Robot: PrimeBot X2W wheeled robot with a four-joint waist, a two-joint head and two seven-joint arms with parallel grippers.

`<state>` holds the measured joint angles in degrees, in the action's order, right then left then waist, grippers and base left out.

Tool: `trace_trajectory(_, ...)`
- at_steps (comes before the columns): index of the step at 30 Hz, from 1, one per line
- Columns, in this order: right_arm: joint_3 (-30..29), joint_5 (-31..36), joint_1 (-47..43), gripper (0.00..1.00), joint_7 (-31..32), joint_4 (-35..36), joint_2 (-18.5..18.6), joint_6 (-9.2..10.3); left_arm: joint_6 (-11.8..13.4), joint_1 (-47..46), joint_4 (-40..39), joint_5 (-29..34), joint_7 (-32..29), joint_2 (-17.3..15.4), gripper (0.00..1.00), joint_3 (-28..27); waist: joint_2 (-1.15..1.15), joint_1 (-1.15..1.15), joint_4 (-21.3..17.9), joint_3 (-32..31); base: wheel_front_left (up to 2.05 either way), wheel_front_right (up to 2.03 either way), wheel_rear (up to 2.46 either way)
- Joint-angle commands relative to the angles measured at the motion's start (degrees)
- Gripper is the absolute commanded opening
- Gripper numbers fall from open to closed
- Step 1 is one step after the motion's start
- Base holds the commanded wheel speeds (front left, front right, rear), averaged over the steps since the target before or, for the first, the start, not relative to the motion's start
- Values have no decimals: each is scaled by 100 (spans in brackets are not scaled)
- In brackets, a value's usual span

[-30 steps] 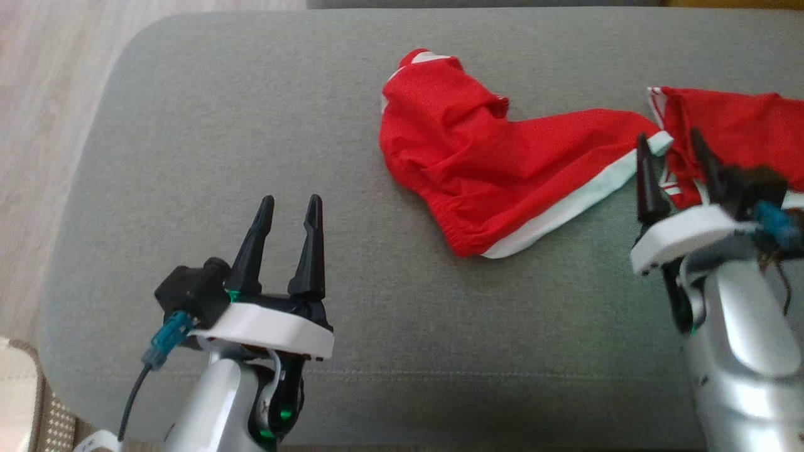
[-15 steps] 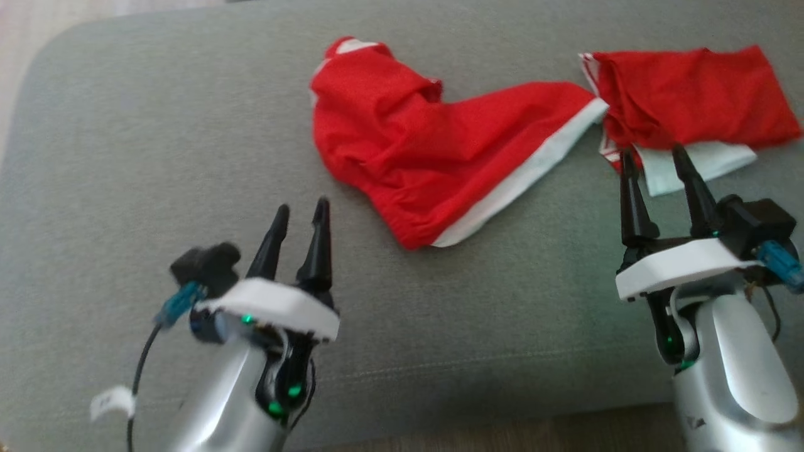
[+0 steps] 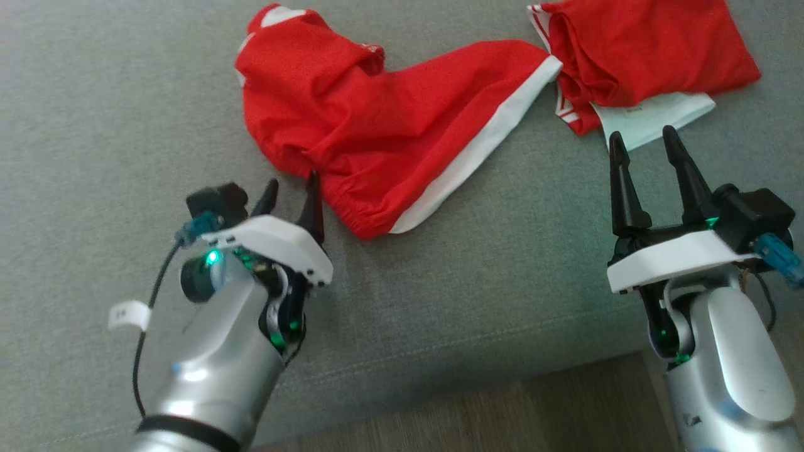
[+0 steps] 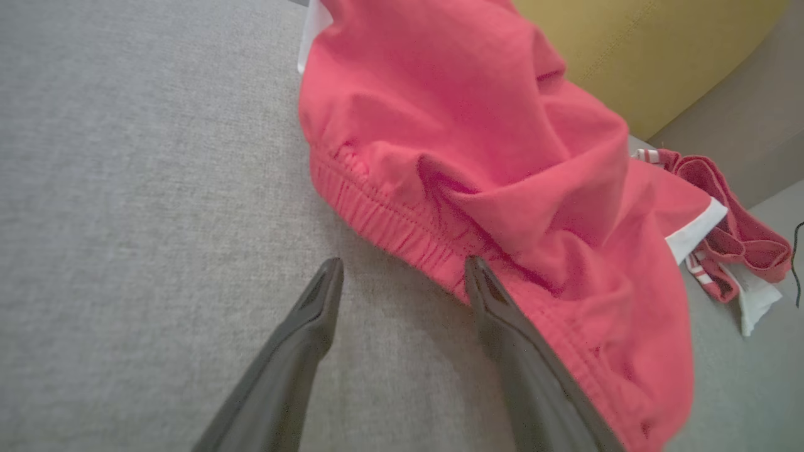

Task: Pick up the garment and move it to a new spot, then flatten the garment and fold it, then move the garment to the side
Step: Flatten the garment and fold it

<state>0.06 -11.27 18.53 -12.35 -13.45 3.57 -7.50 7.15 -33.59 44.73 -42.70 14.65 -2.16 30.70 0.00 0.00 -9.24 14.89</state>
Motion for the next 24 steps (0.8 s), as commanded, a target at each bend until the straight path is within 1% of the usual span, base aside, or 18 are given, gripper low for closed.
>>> trace_trajectory(1, 121, -31, 216, 100, -15, 204, -60, 1, 23, -318, -65, -23, 35, -72, 100, -136, 0, 0, -70, 75, 0, 0, 0)
trace_trajectory(7, 126, -42, 252, 100, -64, 186, -65, 1, -75, -616, 162, -104, 35, -72, 100, -201, 0, 0, -160, 181, 0, 0, 0)
trace_trajectory(9, 140, -53, 265, 100, -80, 181, -66, 1, -175, -656, 266, -166, 35, -72, 100, -175, 0, 0, -182, 208, 0, 0, 0)
trace_trajectory(10, 148, -66, 271, 100, -87, 178, -67, 1, -228, -684, 330, -192, 35, -72, 32, -156, 0, 0, -189, 220, 0, 0, 0)
trace_trajectory(11, 156, -75, 277, 100, -95, 175, -67, 1, -273, -721, 384, -177, 35, -72, 0, -140, 0, 0, -194, 233, 0, 0, 0)
trace_trajectory(13, 157, -77, 290, 100, -109, 172, -67, 1, -310, -806, 435, -57, 35, -72, 0, -186, 0, 0, -191, 256, 0, 0, 0)
trace_trajectory(16, 113, -73, 300, 100, -128, 165, -68, 1, -292, -898, 372, 248, 35, -85, 0, -416, 0, 0, -153, 273, 0, 0, 0)
trace_trajectory(20, 71, -64, 290, 100, -150, 123, -68, 1, -247, -933, 97, 721, 35, -207, 0, -842, 0, 0, -78, 255, 0, 0, 0)
trace_trajectory(24, 82, -75, 287, 100, -167, 64, -68, 1, -300, -954, -95, 1195, 35, -360, 0, -1087, 0, 0, -7, 213, 0, 0, 0)
